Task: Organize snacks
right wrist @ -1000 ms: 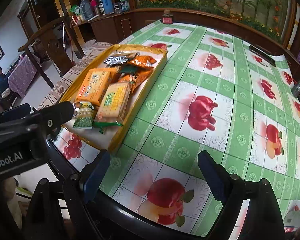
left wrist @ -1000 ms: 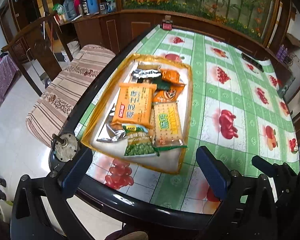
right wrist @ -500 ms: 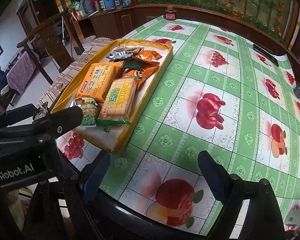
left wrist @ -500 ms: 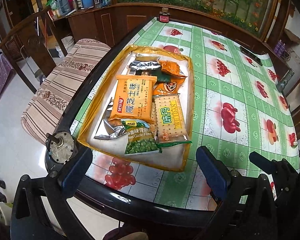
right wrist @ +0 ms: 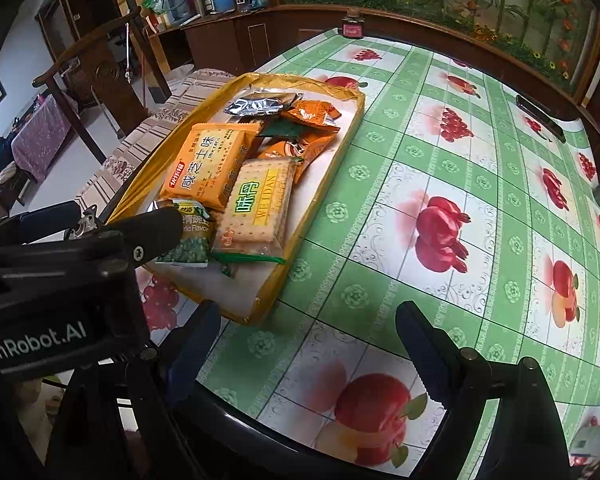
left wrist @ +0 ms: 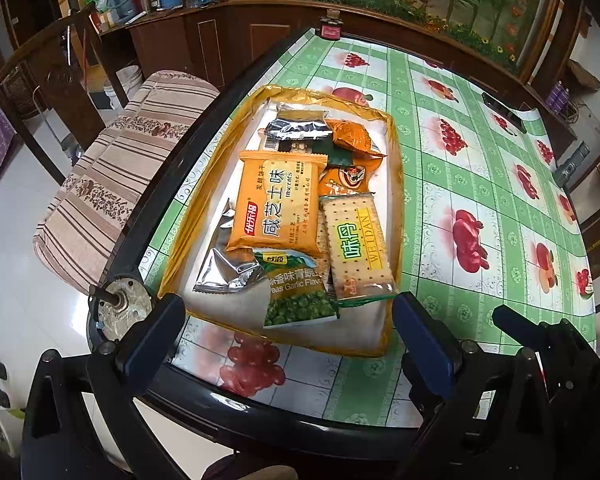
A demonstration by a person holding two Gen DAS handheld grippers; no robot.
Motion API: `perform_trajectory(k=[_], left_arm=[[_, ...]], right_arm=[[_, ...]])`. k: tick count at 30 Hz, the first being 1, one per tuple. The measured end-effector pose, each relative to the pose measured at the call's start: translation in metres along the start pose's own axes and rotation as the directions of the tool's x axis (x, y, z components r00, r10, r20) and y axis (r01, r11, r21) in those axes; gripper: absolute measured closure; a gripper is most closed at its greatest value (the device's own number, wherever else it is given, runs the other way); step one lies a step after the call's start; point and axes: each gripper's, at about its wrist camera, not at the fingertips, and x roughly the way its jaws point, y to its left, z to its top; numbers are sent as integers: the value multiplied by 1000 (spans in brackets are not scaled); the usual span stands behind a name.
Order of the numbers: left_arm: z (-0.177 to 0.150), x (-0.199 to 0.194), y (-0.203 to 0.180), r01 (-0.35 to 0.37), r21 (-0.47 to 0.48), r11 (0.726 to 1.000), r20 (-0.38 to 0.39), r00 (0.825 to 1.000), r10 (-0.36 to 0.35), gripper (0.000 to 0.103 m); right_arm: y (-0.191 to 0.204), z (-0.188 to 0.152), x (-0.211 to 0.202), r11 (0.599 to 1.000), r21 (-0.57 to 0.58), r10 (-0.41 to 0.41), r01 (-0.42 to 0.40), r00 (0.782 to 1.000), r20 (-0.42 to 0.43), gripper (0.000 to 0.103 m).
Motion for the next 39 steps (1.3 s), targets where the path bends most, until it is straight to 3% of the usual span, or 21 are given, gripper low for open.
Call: perform_trajectory(k=[17, 28, 39], left_arm=[[7, 22, 9, 31, 19, 999, -61, 998, -30, 0], [-2, 44, 5, 82, 25, 996, -170, 982, -76, 0], [-4, 51, 4, 101, 52, 994, -194, 977, -89, 0]], right_arm=[[8, 6, 18, 1000, 29, -7, 8, 999, -42, 12], [-2, -2, 30, 995, 94, -18, 27, 995, -94, 12], [1, -10, 35, 991, 121, -35, 50, 992, -119, 12]])
